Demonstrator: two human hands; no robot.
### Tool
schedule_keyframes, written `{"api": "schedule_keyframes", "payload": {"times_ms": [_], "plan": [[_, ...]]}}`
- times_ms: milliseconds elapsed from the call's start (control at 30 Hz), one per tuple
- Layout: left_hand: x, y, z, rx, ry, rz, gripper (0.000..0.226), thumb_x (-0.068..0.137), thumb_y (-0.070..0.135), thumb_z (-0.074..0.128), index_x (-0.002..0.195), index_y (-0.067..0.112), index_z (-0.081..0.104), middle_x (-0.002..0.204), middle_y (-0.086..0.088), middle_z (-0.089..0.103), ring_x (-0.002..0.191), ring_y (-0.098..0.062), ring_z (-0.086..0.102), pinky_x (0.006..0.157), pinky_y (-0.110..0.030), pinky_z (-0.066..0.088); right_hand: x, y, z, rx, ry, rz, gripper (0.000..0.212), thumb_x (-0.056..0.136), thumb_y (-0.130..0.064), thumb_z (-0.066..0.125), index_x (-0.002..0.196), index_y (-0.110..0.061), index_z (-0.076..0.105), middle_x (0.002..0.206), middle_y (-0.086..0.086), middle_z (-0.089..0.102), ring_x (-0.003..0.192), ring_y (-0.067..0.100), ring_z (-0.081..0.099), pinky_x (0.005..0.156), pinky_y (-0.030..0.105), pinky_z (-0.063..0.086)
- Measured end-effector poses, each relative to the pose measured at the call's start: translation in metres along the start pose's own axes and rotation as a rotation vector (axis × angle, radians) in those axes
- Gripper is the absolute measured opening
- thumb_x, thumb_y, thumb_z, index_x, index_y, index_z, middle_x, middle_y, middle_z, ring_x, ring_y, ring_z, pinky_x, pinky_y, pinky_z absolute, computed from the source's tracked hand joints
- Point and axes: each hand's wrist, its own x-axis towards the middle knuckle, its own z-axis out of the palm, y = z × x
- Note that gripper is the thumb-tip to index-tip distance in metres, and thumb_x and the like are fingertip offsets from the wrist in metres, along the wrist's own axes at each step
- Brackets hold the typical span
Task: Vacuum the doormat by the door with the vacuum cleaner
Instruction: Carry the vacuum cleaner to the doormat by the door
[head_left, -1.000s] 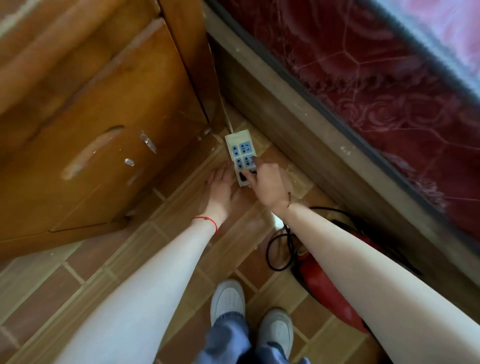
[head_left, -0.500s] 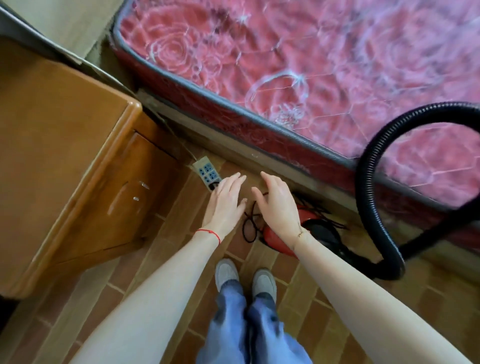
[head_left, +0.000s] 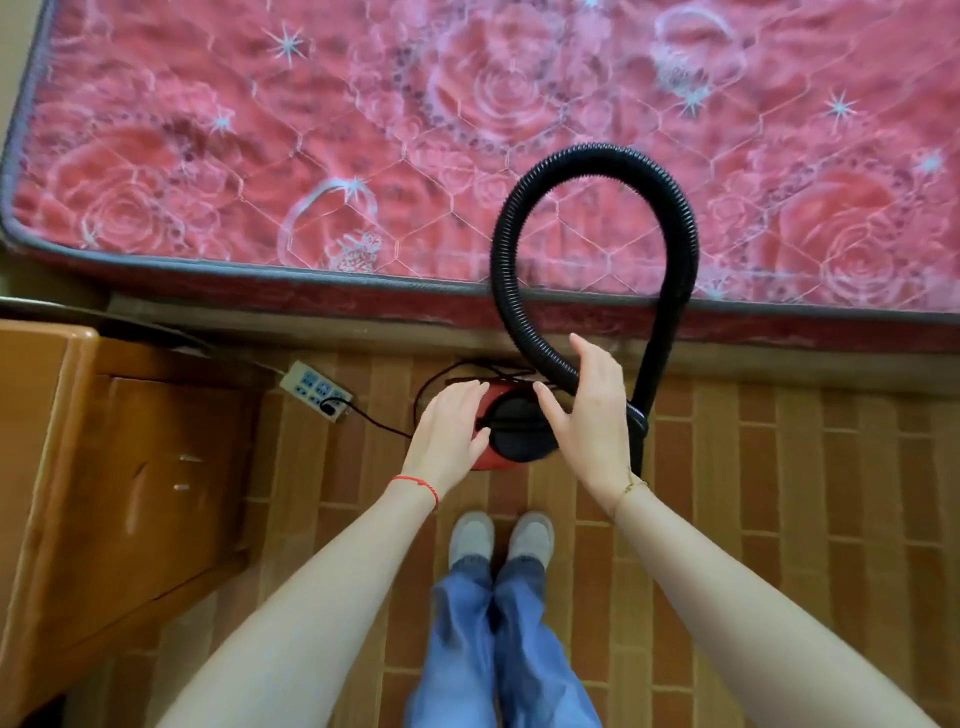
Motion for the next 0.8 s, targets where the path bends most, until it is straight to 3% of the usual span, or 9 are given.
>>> {"api": "schedule_keyframes", "payload": {"times_ms": [167, 433, 600, 667, 800], "plan": [[0.020, 0.013, 0.035, 0.040, -0.117, 0.049, 0.061, 0.087, 0.023, 0.064, 0.142, 0.012, 0.041, 0.140, -0.005, 0.048, 0.133, -0.020, 0.041, 0.115, -0.033, 0.031, -0.005, 0.065, -0.010, -0.135, -0.070, 0.185, 0.111, 0.068, -0.045, 0.083, 0.151, -0.006, 0.019, 0.147, 0.010, 0.033, 0.139, 0.025, 0.028, 0.113, 0.040, 0.030], [0.061, 0.009, 0.101, 0.170, -0.302, 0.034, 0.065, 0.088, 0.023, 0.060, 0.146, 0.009, 0.034, 0.144, -0.011, 0.043, 0.133, -0.027, 0.039, 0.112, -0.031, 0.028, 0.012, 0.134, 0.027, -0.223, -0.190, 0.395, 0.145, 0.058, -0.051, 0.087, 0.152, -0.007, -0.014, 0.160, 0.021, -0.002, 0.148, 0.036, 0.003, 0.119, 0.051, 0.015], [0.079, 0.010, 0.136, 0.224, -0.402, -0.033, 0.062, 0.087, 0.024, 0.060, 0.142, 0.012, 0.034, 0.138, -0.012, 0.042, 0.124, -0.030, 0.042, 0.096, -0.035, 0.039, 0.027, 0.155, 0.054, -0.151, -0.120, 0.416, 0.143, 0.062, -0.050, 0.085, 0.150, -0.004, -0.019, 0.158, 0.023, 0.006, 0.147, 0.038, 0.008, 0.117, 0.052, 0.019], [0.087, 0.011, 0.147, 0.244, -0.424, -0.060, 0.054, 0.087, 0.024, 0.060, 0.135, 0.010, 0.040, 0.134, -0.012, 0.042, 0.122, -0.030, 0.042, 0.093, -0.037, 0.040, 0.025, 0.162, 0.064, -0.084, -0.042, 0.416, 0.137, 0.066, -0.039, 0.086, 0.151, -0.006, -0.016, 0.156, 0.022, 0.011, 0.145, 0.037, 0.017, 0.116, 0.048, 0.025], [0.096, 0.009, 0.163, 0.255, -0.446, -0.055, 0.049, 0.087, 0.023, 0.061, 0.131, 0.011, 0.045, 0.132, -0.011, 0.045, 0.121, -0.031, 0.044, 0.091, -0.039, 0.043, 0.035, 0.179, 0.065, 0.004, 0.032, 0.459, 0.111, 0.068, -0.020, 0.086, 0.150, -0.003, 0.013, 0.145, 0.012, 0.024, 0.123, 0.034, 0.046, 0.102, 0.041, 0.045]]}}
